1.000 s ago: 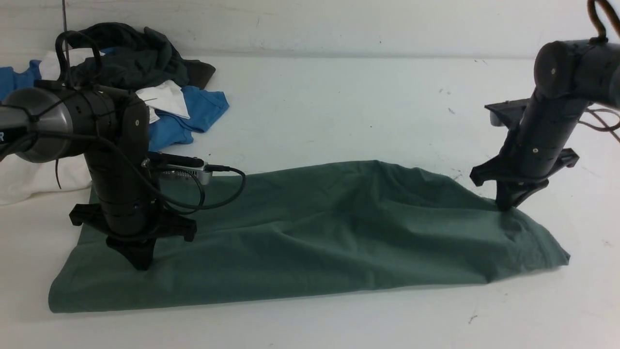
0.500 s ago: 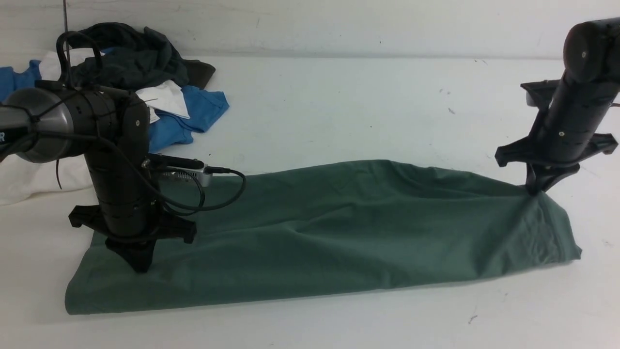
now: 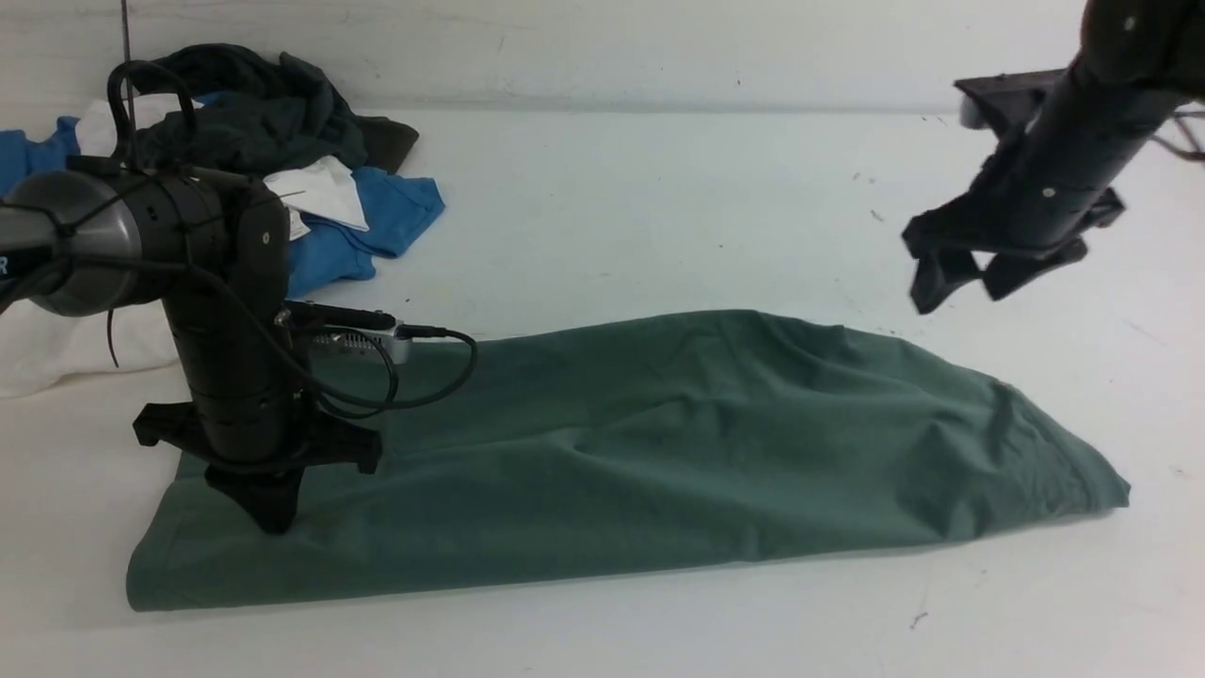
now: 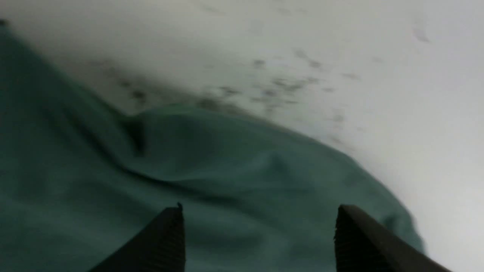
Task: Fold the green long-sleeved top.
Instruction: Use both arms to drag the lower edge of the fabric forward and fold it over the upper edge, then use the right arm to clamp the right edge of the fabric, then use the right arm to drag the right edge of the fabric to the left and folds it over the left edge
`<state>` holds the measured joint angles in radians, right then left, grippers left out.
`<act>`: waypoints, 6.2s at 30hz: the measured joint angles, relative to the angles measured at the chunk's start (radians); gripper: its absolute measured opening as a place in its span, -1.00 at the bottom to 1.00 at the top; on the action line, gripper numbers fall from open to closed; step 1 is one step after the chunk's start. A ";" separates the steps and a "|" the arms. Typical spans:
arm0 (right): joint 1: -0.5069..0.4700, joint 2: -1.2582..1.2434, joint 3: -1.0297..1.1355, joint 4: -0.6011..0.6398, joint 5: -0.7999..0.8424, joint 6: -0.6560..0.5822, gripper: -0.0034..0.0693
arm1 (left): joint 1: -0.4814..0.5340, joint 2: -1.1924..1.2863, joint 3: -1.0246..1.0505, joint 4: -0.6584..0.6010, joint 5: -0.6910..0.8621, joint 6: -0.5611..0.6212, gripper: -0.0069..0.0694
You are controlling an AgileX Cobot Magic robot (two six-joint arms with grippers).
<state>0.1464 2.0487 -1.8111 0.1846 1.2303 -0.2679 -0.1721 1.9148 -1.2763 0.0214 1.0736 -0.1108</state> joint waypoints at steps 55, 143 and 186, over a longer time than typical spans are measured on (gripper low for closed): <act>0.010 -0.033 0.118 -0.135 -0.012 0.198 -0.93 | -0.091 -0.093 0.001 -0.058 -0.033 0.000 -0.83; 0.303 -0.258 0.018 0.054 0.023 0.419 -0.89 | -0.071 -0.900 0.164 -0.123 0.176 0.058 -0.83; 0.706 0.285 -0.375 0.303 -0.285 0.498 0.49 | -0.071 -0.998 0.164 -0.062 0.183 0.043 -0.83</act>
<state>0.8529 2.3340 -2.1861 0.4880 0.9457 0.2297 -0.2430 0.9163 -1.1127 -0.0405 1.2568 -0.0677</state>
